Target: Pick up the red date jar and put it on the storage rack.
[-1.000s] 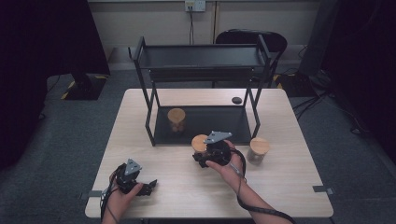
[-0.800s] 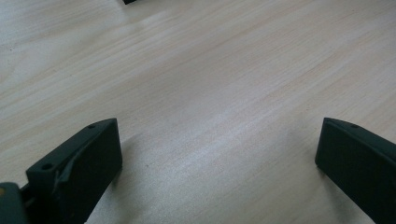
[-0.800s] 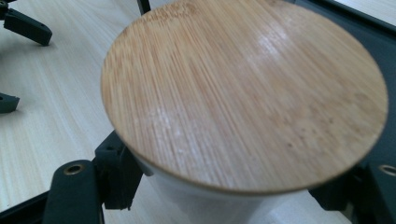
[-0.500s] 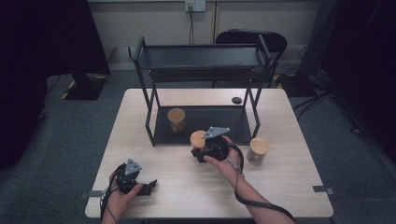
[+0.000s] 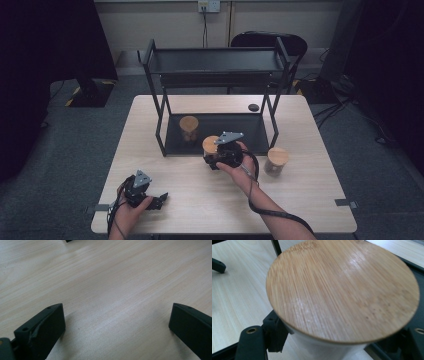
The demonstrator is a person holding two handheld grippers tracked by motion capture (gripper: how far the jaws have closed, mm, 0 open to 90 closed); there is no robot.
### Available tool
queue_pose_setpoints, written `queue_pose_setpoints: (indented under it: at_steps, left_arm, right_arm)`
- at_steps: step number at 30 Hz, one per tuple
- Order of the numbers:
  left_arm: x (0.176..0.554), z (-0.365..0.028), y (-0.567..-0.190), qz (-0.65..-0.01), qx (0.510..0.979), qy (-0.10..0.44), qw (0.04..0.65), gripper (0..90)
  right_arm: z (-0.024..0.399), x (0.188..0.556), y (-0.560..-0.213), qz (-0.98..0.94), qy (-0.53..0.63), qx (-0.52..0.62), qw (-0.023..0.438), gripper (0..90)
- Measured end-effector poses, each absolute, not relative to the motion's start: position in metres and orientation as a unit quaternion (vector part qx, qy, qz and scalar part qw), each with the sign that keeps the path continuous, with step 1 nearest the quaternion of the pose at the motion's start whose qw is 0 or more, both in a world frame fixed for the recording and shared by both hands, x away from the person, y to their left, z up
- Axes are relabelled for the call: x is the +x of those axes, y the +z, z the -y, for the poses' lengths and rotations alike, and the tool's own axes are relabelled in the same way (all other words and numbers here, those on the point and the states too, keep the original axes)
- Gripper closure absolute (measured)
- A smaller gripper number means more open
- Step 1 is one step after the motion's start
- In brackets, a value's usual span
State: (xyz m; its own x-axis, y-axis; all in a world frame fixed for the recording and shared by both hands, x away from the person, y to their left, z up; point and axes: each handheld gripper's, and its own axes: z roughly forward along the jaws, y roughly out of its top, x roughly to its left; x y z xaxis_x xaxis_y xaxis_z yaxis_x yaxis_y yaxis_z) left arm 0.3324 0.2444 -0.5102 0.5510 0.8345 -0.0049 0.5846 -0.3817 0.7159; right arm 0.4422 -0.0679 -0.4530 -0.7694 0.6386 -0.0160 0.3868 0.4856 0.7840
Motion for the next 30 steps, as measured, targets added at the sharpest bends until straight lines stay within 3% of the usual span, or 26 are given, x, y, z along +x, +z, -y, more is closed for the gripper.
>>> queue_pose_setpoints:
  at_steps: [30]
  left_arm:
    - [0.332, -0.244, -0.510, -0.437, 0.811, 0.182, 0.343, 0.1]
  right_arm:
    - [0.054, 0.468, -0.451, -0.849, 0.394, 0.312, 0.162, 25.3]
